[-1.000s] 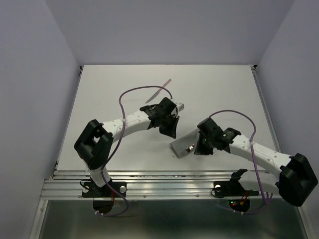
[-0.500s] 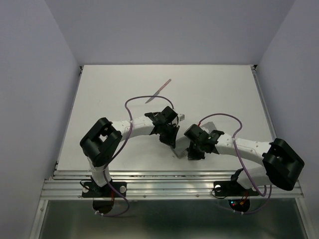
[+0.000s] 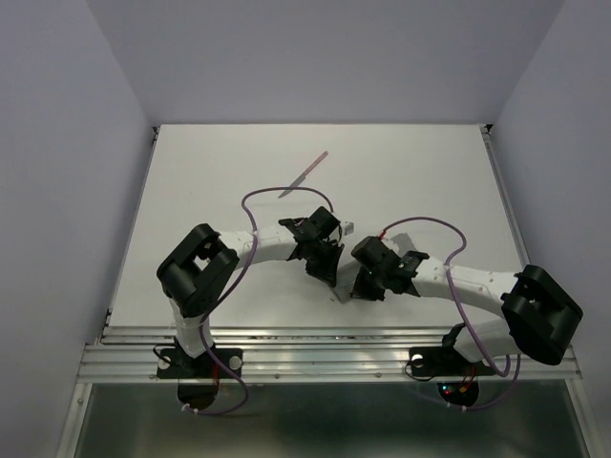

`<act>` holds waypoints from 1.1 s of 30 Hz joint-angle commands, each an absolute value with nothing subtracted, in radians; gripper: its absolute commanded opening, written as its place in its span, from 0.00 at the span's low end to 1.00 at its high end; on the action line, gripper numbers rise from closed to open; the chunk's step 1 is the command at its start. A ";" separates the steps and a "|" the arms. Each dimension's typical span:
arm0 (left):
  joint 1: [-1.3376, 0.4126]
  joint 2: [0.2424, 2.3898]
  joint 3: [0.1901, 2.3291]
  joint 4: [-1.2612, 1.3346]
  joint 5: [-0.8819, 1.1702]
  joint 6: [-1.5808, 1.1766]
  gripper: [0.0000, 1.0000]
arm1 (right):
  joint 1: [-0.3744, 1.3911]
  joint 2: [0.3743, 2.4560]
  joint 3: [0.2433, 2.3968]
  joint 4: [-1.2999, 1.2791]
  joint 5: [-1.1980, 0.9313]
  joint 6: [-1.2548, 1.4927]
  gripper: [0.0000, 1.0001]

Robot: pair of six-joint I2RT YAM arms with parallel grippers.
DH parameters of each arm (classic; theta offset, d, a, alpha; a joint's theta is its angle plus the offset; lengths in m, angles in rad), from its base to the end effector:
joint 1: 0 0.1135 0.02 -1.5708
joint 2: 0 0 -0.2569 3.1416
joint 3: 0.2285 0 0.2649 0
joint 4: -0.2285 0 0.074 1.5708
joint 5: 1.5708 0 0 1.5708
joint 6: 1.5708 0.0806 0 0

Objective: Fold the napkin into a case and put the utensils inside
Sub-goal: Smooth out the smaller rectangle-folded napkin at the center of the board.

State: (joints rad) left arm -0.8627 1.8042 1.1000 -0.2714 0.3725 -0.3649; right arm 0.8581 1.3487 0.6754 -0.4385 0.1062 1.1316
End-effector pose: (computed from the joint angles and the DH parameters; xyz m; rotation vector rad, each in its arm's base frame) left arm 0.2369 -0.3218 0.1187 0.8237 2.6015 -0.9009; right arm 0.1836 0.1993 0.1119 0.4113 2.7368 0.4621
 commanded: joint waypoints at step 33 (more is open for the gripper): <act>-0.694 1.690 1.348 -0.535 0.137 -0.233 0.40 | 0.735 1.075 0.836 -0.831 0.465 1.082 0.31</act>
State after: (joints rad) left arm -0.7467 1.7435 1.2587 -0.4625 0.2447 -0.2867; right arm 0.8124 1.1046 0.7715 -0.7345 0.3393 1.1282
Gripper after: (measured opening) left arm 0.354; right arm 0.288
